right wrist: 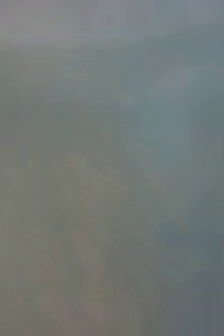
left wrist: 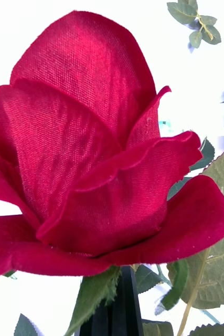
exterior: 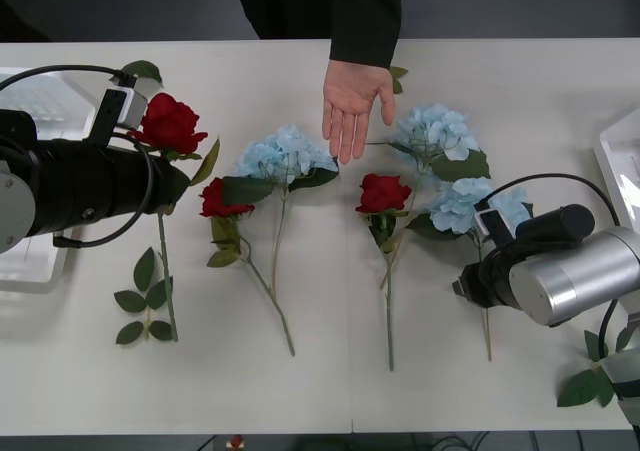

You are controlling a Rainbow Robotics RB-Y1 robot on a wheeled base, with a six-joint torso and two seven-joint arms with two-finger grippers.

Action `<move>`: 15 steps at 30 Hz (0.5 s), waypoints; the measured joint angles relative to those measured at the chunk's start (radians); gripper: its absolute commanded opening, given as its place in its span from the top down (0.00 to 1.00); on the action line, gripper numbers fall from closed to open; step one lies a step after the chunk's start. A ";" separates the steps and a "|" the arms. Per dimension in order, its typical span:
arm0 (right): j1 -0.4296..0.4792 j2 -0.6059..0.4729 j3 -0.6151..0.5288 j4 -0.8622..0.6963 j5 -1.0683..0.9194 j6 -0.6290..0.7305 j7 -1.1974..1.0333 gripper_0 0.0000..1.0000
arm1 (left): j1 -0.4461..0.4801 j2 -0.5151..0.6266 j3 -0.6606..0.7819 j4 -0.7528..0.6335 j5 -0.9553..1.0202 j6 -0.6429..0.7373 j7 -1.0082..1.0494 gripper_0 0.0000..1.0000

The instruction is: Place the red flowers into the right box and the blue flowers into the left box. If a person shows an open palm, hand one flower to the person first, then continue sorting.

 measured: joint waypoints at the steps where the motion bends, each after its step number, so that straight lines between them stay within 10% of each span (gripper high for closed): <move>1: 0.000 0.000 0.000 0.005 -0.001 -0.013 0.000 0.00 | 0.000 0.000 0.000 0.000 0.000 0.000 0.000 1.00; 4: 0.000 0.000 0.000 0.021 -0.009 -0.033 0.000 0.21 | 0.000 0.000 0.000 0.000 -0.001 0.000 0.000 1.00; 6: 0.000 0.000 0.000 0.025 -0.009 -0.031 0.000 0.85 | 0.000 0.000 0.000 0.000 -0.004 0.000 0.000 1.00; 7: 0.000 0.000 0.000 0.025 -0.009 -0.031 0.000 0.94 | 0.000 0.000 0.000 0.000 -0.006 0.000 0.000 1.00; 15: 0.000 0.000 0.000 0.026 -0.009 -0.031 0.000 1.00 | 0.000 0.000 0.000 0.000 -0.007 0.000 0.000 1.00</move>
